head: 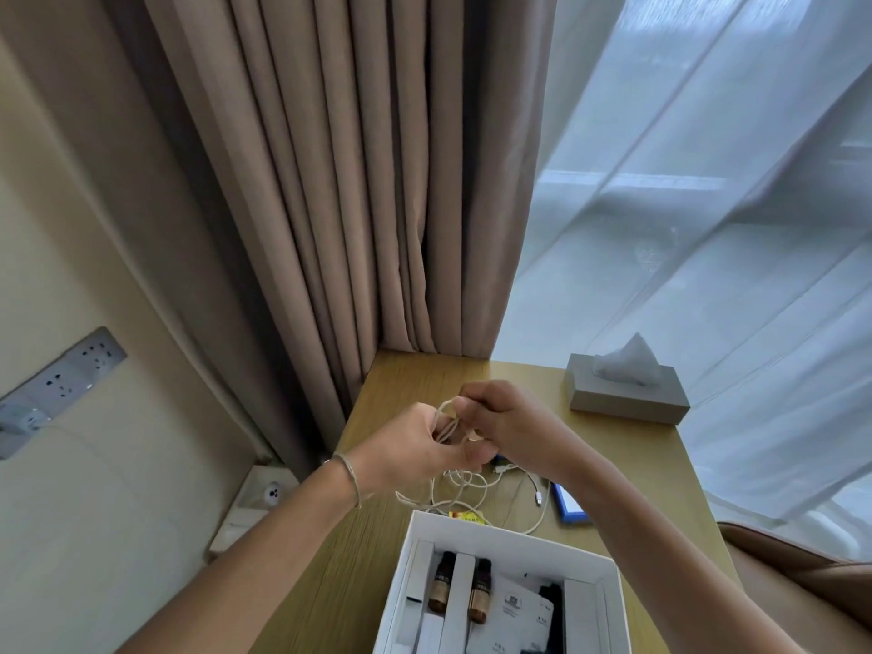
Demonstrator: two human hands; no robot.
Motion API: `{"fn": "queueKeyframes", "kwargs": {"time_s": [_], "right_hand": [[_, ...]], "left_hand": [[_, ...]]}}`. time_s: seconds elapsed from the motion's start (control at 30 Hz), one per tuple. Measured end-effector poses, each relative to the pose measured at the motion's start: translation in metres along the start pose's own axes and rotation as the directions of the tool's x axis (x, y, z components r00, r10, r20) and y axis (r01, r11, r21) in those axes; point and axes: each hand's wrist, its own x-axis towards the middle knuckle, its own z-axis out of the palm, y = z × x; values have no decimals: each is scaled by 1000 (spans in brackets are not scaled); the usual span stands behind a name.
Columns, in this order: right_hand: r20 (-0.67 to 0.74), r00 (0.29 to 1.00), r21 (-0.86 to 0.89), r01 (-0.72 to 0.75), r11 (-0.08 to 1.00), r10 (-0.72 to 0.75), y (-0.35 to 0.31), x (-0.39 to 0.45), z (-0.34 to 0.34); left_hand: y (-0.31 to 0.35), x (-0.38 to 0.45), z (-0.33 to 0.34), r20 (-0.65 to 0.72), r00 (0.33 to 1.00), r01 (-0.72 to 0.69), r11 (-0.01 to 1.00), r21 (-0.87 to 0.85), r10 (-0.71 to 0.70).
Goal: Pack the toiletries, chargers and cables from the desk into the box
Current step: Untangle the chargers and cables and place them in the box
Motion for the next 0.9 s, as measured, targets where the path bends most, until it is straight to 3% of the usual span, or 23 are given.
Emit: {"fn": "queueKeyframes", "kwargs": {"time_s": [0.1, 0.17, 0.27, 0.33, 0.4, 0.43, 0.6, 0.73, 0.9], "right_hand": [[13, 999, 164, -38, 986, 36, 1, -1, 0], [44, 998, 287, -54, 957, 43, 0, -2, -2], [25, 997, 313, -73, 947, 68, 4, -4, -10], [6, 995, 317, -94, 944, 97, 11, -8, -17], [-19, 990, 357, -125, 926, 141, 20, -15, -22], [-28, 986, 384, -139, 913, 162, 23, -18, -23], [119, 974, 445, -227, 866, 194, 16, -19, 2], [284, 936, 329, -301, 895, 210, 8, -16, 23], [255, 929, 263, -335, 905, 270, 10, -19, 27]], "left_hand": [[-6, -1, 1, -31, 999, -19, 1000, 22, 19], [-9, -3, 0, -18, 1000, -17, 997, -72, 16], [-17, -5, -15, -124, 991, -71, 990, -124, 55], [-27, -6, -32, -257, 965, -123, 943, -310, 41], [-36, -10, -44, -367, 928, -161, 819, -550, -64], [-40, -12, -46, -397, 910, -155, 793, -589, -118], [-44, -8, -9, -335, 925, -44, 828, -559, -178], [-34, -5, 15, -287, 950, -79, 800, -594, -119], [-30, -8, 25, -287, 957, -160, 767, -622, -33]]}}
